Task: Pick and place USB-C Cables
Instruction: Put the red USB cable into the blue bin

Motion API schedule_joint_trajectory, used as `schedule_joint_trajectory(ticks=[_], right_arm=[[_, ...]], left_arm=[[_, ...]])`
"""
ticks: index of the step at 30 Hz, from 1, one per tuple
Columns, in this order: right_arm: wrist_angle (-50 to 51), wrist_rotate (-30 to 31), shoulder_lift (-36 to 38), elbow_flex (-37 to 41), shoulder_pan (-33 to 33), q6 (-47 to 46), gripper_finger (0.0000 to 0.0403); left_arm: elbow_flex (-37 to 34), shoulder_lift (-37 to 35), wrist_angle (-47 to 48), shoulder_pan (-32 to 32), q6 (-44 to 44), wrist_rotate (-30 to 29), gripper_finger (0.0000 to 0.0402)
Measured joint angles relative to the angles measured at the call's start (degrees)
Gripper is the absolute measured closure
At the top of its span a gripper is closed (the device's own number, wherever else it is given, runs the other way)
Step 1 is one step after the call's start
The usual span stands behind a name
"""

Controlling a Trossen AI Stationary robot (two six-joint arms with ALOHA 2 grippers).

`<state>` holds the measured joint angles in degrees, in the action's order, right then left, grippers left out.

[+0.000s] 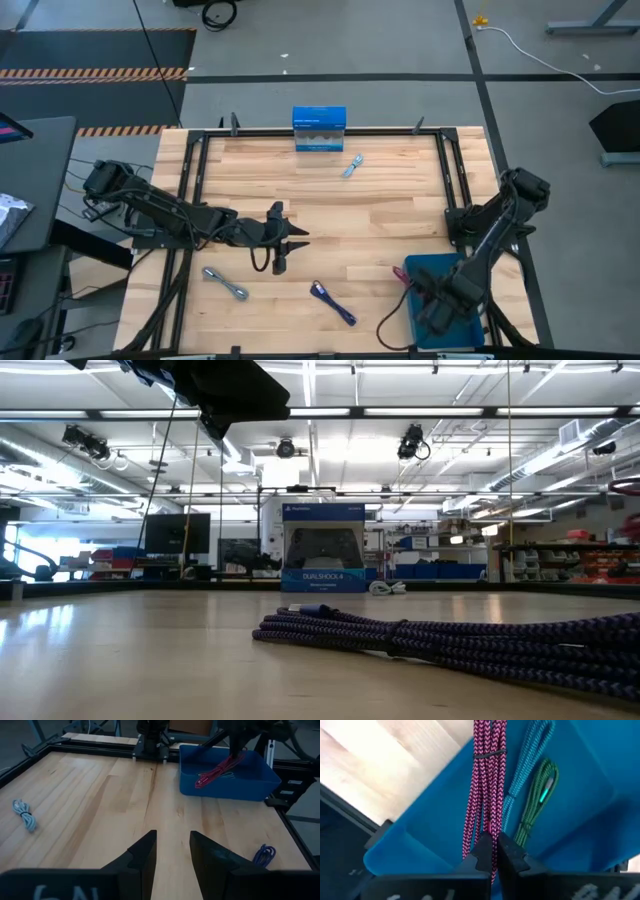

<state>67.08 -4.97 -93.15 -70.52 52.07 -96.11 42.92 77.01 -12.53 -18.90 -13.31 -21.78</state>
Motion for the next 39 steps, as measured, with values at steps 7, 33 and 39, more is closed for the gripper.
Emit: schedule_joint_trajectory(ticks=[7,33,39], right_arm=[[1.11,1.47,0.36,0.02,5.65,-10.80,0.0394],[-1.74,3.63,0.42,5.51,13.89,-20.04,0.0304],[-1.78,3.89,0.42,5.51,13.89,-19.15,0.0281]], left_arm=[[-0.02,-0.02,0.00,0.00,-0.67,0.00,0.0276],[-0.07,-0.02,-0.50,-2.43,-5.19,-2.47,0.0276],[-0.07,-0.02,-0.50,-3.57,-5.44,-4.49,0.0276]])
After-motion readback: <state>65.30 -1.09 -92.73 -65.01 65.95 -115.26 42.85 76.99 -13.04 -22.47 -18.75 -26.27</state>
